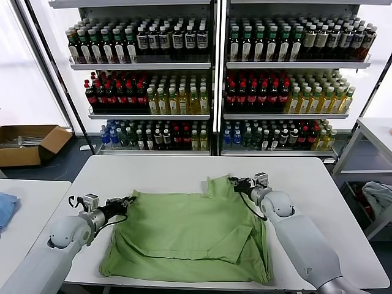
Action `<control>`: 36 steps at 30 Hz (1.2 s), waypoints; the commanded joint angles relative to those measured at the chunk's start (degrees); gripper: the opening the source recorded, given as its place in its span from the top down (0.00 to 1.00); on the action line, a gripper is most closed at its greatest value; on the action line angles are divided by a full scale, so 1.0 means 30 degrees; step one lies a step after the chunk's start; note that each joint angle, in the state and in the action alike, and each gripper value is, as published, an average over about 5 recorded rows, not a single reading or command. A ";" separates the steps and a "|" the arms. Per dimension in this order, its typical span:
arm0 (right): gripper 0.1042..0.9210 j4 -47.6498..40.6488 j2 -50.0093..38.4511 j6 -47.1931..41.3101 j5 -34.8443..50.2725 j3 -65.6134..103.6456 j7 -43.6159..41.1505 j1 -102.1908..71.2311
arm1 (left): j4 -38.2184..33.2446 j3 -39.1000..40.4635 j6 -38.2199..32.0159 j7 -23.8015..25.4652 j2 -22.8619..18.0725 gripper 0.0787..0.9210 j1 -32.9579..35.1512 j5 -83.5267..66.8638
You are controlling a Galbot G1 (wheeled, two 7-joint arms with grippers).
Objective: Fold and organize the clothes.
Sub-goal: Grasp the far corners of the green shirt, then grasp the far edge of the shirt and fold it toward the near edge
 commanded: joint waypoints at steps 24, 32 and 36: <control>1.00 1.6653 -0.1935 -0.0361 0.4102 0.9482 0.2736 -1.5422 | -0.9760 -0.7055 0.0519 -0.2440 0.0397 0.99 0.9237 -0.0451; 1.00 1.8378 -0.0359 -0.0094 0.3313 1.1413 0.2205 -2.0322 | -1.1459 -0.9629 0.0814 -0.2338 0.0034 0.99 1.2587 -0.0302; 1.00 1.8671 0.0240 0.0271 0.2583 1.1400 0.1824 -2.2046 | -1.1590 -1.0170 0.1016 -0.1822 -0.0110 0.99 1.3758 0.0315</control>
